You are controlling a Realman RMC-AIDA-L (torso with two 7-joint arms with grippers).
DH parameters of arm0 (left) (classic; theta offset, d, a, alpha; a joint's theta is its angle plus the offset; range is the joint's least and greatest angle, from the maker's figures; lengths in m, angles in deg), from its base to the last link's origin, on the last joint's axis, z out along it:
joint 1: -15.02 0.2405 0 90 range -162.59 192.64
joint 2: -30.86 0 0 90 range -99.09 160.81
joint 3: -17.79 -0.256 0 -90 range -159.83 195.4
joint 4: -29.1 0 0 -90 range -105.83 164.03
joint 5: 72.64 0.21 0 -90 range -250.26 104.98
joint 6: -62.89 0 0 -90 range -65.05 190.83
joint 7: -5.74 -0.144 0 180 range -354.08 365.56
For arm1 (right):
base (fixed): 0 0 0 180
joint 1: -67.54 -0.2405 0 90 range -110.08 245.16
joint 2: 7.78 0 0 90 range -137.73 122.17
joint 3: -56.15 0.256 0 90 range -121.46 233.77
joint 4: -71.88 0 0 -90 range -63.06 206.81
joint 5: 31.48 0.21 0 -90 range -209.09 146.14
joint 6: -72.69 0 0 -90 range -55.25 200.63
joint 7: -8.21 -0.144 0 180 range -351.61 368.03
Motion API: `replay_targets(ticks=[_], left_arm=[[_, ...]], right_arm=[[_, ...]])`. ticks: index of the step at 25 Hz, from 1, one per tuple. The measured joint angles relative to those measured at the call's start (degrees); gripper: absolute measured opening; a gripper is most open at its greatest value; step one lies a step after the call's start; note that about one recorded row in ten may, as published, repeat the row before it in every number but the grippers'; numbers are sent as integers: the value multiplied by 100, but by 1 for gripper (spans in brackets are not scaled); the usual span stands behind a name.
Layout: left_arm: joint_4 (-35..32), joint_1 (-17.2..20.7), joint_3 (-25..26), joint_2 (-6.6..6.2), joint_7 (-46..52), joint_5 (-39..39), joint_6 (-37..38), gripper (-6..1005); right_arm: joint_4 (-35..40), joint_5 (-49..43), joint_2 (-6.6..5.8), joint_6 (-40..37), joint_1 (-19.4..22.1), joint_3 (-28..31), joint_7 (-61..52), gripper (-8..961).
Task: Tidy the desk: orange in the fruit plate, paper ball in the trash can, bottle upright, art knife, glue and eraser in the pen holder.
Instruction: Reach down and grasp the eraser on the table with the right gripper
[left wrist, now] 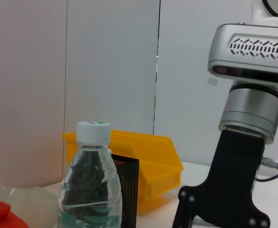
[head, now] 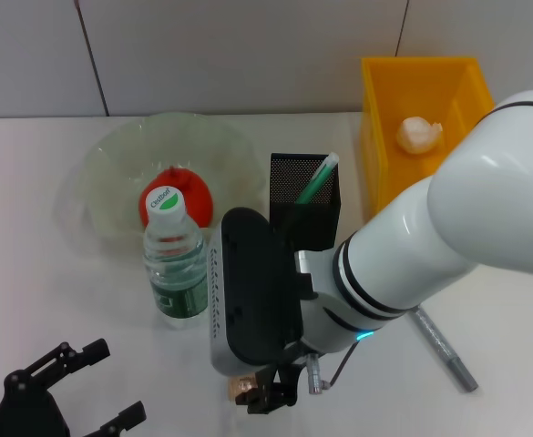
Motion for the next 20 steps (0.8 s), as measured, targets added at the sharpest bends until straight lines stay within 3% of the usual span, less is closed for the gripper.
replay_targets(ticks=[20], left_arm=[[1,-64,-19,-7,0,6,19,815]], right_arm=[[389,156,3,178,-166,-31,-57,547]])
